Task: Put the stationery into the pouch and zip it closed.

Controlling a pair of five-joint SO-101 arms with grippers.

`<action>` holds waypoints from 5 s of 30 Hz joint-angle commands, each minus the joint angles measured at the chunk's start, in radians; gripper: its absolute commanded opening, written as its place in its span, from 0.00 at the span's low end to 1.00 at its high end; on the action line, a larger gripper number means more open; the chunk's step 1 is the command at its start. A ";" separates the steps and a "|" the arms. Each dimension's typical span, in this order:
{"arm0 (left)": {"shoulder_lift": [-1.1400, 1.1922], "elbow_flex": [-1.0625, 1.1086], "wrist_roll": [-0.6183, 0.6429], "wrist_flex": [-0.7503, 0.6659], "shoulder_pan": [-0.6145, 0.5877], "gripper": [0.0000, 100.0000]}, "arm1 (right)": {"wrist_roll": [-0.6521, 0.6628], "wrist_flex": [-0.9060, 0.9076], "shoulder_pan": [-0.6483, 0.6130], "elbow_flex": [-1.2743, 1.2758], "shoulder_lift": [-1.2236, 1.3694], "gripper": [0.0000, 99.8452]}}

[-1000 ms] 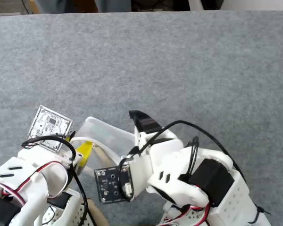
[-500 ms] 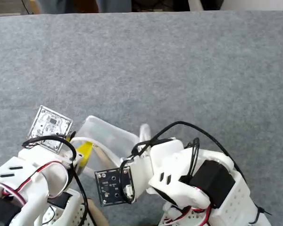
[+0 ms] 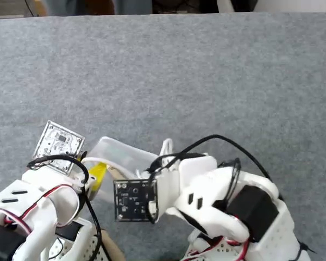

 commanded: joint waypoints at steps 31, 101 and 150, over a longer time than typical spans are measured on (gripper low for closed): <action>0.018 -0.283 0.071 0.041 -0.058 0.38 | -0.160 -0.305 0.233 -0.259 -0.001 0.01; -0.107 -0.008 -0.063 0.008 -0.116 0.38 | -0.516 0.066 0.245 0.030 1.412 0.13; -0.109 0.024 -0.064 0.003 -0.116 0.38 | -0.393 0.072 0.489 -0.348 1.211 0.31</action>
